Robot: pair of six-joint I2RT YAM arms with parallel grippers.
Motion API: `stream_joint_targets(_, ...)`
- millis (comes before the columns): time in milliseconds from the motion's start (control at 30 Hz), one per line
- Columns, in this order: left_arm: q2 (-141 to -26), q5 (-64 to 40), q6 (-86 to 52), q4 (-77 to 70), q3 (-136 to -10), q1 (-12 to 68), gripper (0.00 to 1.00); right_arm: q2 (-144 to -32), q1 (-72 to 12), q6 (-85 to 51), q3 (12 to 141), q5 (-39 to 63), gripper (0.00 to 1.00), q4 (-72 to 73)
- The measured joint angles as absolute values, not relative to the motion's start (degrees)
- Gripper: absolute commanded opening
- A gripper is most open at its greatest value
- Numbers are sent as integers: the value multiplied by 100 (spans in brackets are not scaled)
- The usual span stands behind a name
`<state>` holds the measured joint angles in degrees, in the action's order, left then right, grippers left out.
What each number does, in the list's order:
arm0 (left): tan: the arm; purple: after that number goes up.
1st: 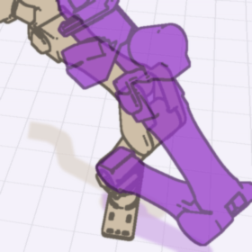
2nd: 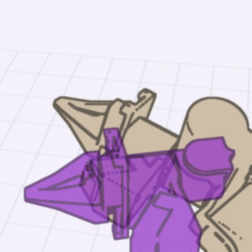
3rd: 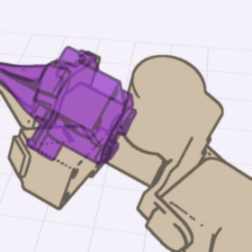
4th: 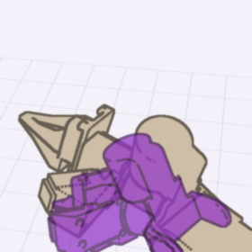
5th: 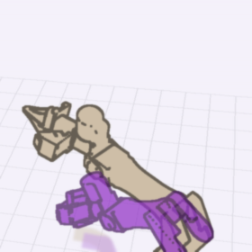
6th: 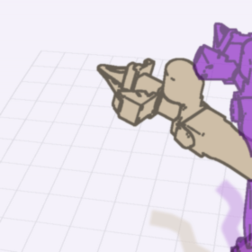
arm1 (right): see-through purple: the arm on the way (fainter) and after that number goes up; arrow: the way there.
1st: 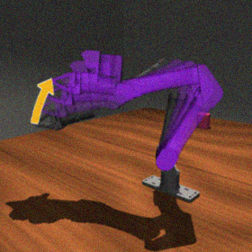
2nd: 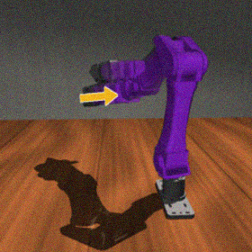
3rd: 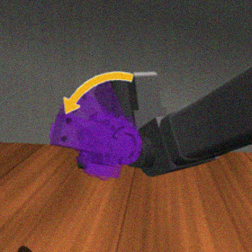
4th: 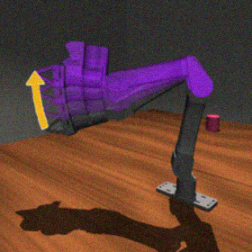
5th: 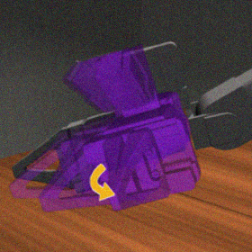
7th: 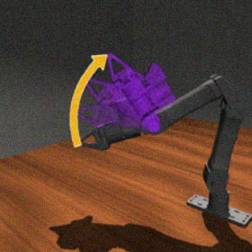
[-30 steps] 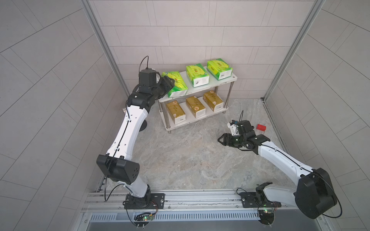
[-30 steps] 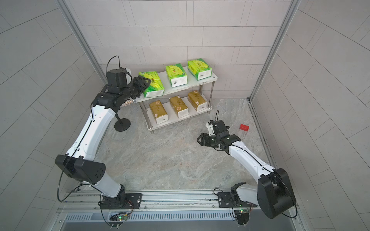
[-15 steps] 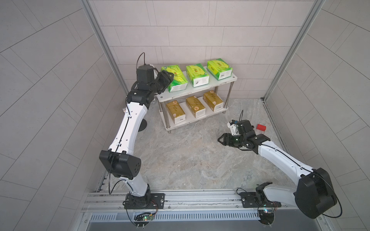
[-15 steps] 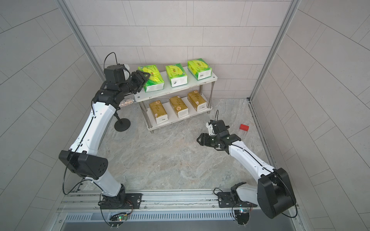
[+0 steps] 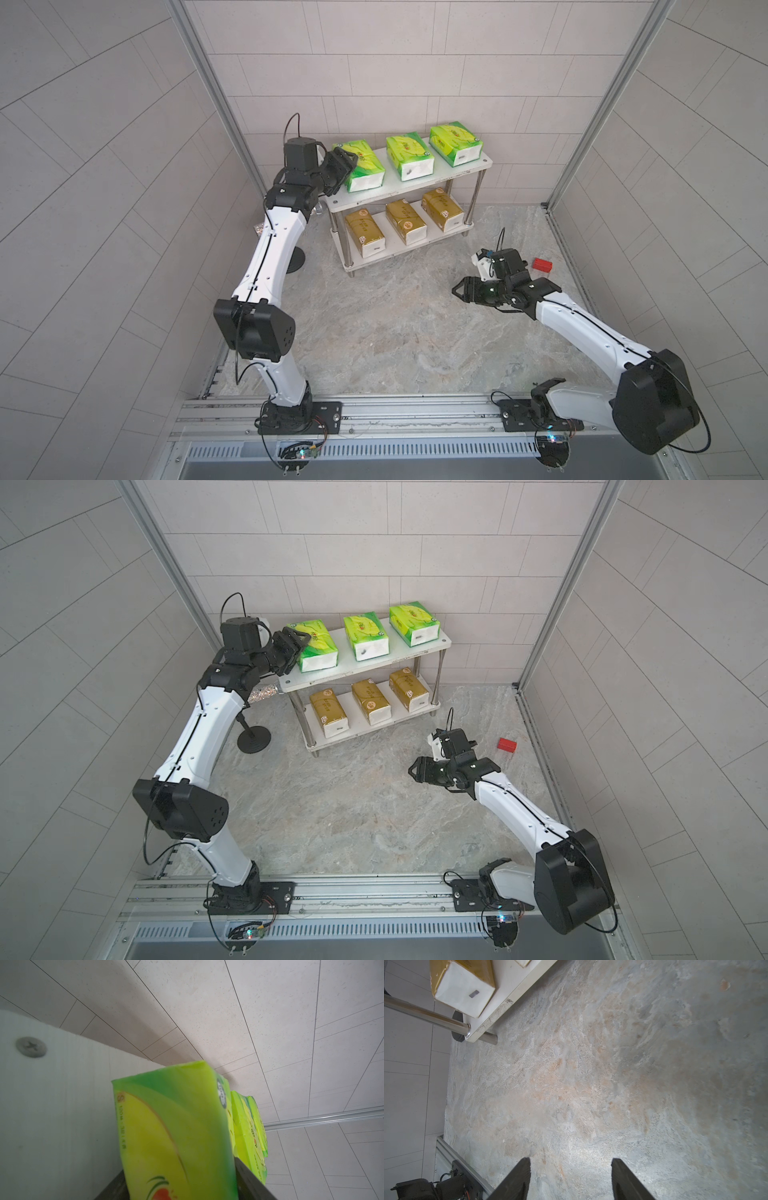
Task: Place the tissue boxes on the shelf by color
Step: Place a box of tissues on the shelf.
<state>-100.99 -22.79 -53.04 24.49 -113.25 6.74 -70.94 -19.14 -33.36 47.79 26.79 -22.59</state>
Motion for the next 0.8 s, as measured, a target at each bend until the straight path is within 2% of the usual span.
stream_joint_targets(233, -10099, -2202, -5157, 2707, -11410, 639, 86, -7094, -1914, -3336, 4779, 2700, 65, -2257)
stream_joint_targets(800, -9771, -1511, -4447, 3588, -11780, 620, 88, -7094, -1914, -3341, 4779, 2742, 66, -2191)
